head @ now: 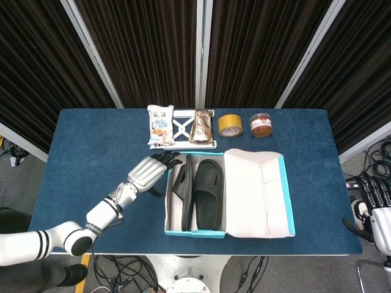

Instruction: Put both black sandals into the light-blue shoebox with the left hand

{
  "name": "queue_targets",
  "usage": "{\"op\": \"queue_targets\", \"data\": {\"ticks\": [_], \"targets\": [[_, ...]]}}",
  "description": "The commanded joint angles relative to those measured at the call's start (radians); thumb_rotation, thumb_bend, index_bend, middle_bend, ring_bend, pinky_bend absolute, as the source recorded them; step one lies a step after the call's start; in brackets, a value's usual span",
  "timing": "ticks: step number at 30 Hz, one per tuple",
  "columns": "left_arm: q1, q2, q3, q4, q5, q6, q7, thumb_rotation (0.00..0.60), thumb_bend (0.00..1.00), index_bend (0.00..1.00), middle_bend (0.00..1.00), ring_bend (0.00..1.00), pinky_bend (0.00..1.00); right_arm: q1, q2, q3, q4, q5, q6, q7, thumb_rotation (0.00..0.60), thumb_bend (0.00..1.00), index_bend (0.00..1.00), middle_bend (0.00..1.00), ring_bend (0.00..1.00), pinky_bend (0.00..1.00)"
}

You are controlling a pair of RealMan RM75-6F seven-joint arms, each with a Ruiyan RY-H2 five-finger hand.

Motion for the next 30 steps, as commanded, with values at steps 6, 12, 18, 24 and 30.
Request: {"op": "queue_targets", "data": {"ticks": [6,12,18,24,30], "targets": [[-0.043,-0.042,0.026,0.032,-0.060,-0.040,0.050,0.569,0.03,0.22,0.08,0.00,0.20,0.002,-0.001,0.000,0.004,0.004,-0.006,0.003,0.600,0.05,0.00,0.00,0.00,0.00],[-0.060,-0.073,0.031,0.048,-0.079,-0.031,0.070,0.545,0.03,0.22,0.08,0.00,0.20,0.003,-0.002,0.001,0.005,0.007,-0.010,0.003,0.600,0.05,0.00,0.00,0.00,0.00],[-0.086,-0.092,0.036,0.070,-0.116,-0.042,0.097,0.535,0.03,0.22,0.08,0.00,0.20,0.004,-0.004,0.001,0.010,0.012,-0.015,0.008,0.600,0.05,0.00,0.00,0.00,0.00],[-0.118,-0.113,0.052,0.093,-0.168,-0.060,0.141,0.523,0.03,0.22,0.08,0.00,0.20,0.003,-0.006,0.001,0.016,0.016,-0.016,0.014,0.600,0.05,0.00,0.00,0.00,0.00],[-0.147,-0.114,0.068,0.099,-0.230,-0.080,0.174,0.509,0.03,0.22,0.09,0.00,0.20,0.000,-0.008,0.001,0.022,0.018,-0.013,0.021,0.600,0.05,0.00,0.00,0.00,0.00]]}}
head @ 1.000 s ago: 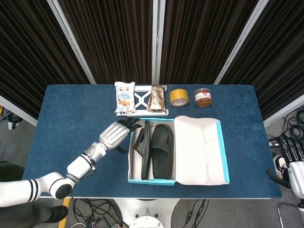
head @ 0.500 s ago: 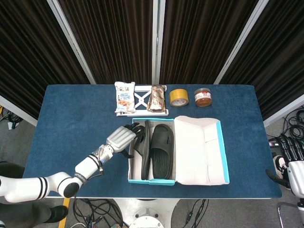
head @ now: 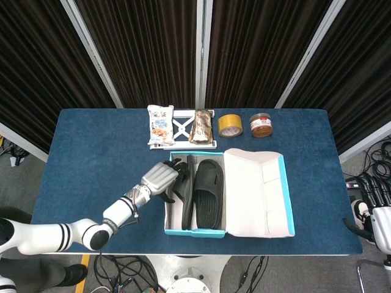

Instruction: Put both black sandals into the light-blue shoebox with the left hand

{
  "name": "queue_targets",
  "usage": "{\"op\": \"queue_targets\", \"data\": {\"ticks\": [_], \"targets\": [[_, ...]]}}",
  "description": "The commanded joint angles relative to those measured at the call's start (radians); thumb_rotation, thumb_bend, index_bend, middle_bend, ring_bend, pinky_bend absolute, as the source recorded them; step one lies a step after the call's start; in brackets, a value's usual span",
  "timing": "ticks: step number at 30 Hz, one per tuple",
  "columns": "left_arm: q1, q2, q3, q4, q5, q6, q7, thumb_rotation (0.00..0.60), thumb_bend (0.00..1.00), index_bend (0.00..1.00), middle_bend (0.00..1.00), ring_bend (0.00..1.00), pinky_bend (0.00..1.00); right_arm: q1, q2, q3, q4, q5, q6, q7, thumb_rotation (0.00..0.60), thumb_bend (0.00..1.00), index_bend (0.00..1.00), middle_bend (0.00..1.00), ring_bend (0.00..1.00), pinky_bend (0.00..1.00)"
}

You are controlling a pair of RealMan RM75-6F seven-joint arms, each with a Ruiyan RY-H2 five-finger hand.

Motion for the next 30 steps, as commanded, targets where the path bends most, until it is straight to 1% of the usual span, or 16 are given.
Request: {"op": "queue_targets", "data": {"ticks": [1,6,12,14,16,18,21,23,24,27,30], "targets": [[-0.016,-0.001,0.011,0.004,-0.025,-0.006,0.020,0.509,0.03,0.22,0.09,0.00,0.20,-0.001,-0.002,-0.001,0.002,-0.001,0.002,0.002,0.600,0.05,0.00,0.00,0.00,0.00],[-0.013,0.018,0.010,-0.027,-0.030,0.026,0.017,0.502,0.03,0.22,0.09,0.00,0.20,-0.005,-0.001,0.000,0.005,-0.002,0.011,0.006,0.600,0.05,0.00,0.00,0.00,0.00],[0.044,0.096,-0.014,-0.123,0.040,0.107,-0.066,0.498,0.03,0.22,0.09,0.00,0.20,-0.008,0.001,0.001,0.009,-0.004,0.018,0.014,0.600,0.05,0.00,0.00,0.00,0.00],[0.072,0.132,-0.020,-0.151,0.068,0.139,-0.101,0.514,0.03,0.22,0.09,0.00,0.20,-0.007,0.001,0.001,0.013,-0.003,0.014,0.022,0.600,0.05,0.00,0.00,0.00,0.00],[0.108,0.164,-0.025,-0.172,0.095,0.185,-0.138,0.564,0.03,0.22,0.09,0.00,0.20,-0.005,0.003,-0.001,0.019,0.001,0.005,0.041,0.600,0.05,0.00,0.00,0.00,0.00],[0.166,0.194,-0.030,-0.182,0.130,0.265,-0.193,0.599,0.03,0.22,0.09,0.00,0.20,0.000,0.008,-0.002,0.029,0.008,-0.012,0.072,0.600,0.05,0.00,0.00,0.00,0.00],[0.278,0.234,-0.018,-0.154,0.183,0.416,-0.264,0.600,0.03,0.22,0.09,0.00,0.20,0.011,0.012,-0.005,0.051,0.017,-0.045,0.112,0.600,0.06,0.00,0.01,0.00,0.00],[0.340,0.252,-0.003,-0.123,0.201,0.495,-0.282,0.600,0.03,0.22,0.09,0.00,0.20,0.021,0.010,-0.009,0.064,0.015,-0.064,0.137,0.600,0.07,0.00,0.02,0.00,0.00],[0.383,0.262,0.010,-0.102,0.210,0.547,-0.290,0.600,0.03,0.22,0.09,0.00,0.19,0.028,0.007,-0.012,0.073,0.012,-0.077,0.157,0.600,0.07,0.00,0.02,0.00,0.00],[0.478,0.282,0.046,-0.061,0.235,0.651,-0.305,0.600,0.03,0.22,0.09,0.00,0.17,0.042,-0.003,-0.015,0.091,-0.001,-0.092,0.203,0.600,0.08,0.00,0.03,0.00,0.00],[0.583,0.294,0.093,-0.011,0.277,0.758,-0.318,0.600,0.03,0.22,0.09,0.00,0.14,0.053,-0.023,-0.013,0.106,-0.030,-0.074,0.232,0.600,0.08,0.00,0.02,0.00,0.00]]}}
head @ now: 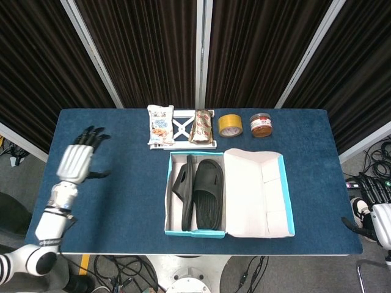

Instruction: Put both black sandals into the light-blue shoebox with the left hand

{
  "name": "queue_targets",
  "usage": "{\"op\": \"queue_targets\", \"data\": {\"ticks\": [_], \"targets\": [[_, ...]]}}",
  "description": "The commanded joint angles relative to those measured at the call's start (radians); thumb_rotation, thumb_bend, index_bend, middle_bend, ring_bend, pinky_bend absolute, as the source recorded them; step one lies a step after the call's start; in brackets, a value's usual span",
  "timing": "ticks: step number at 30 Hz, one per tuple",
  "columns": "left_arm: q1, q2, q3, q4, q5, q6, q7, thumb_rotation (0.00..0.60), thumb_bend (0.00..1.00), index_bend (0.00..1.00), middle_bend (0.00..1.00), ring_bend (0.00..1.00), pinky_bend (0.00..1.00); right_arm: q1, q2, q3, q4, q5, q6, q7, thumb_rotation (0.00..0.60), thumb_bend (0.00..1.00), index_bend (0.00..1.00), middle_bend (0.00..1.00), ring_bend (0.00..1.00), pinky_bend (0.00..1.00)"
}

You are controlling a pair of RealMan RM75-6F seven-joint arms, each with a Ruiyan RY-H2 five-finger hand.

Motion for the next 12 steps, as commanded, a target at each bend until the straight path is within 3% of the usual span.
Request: {"op": "queue_targets", "data": {"ticks": [1,12], "targets": [[0.160,0.038,0.075,0.088,0.076,0.161,-0.041,0.600,0.03,0.22,0.09,0.00,0.13,0.014,-0.022,0.001,0.017,-0.027,0.015,0.022,0.600,0.08,0.00,0.02,0.00,0.00],[0.379,0.040,0.163,0.081,0.186,0.326,-0.088,0.600,0.03,0.22,0.09,0.00,0.12,0.005,-0.053,-0.002,-0.044,-0.040,0.049,-0.089,0.600,0.08,0.00,0.02,0.00,0.00]]}}
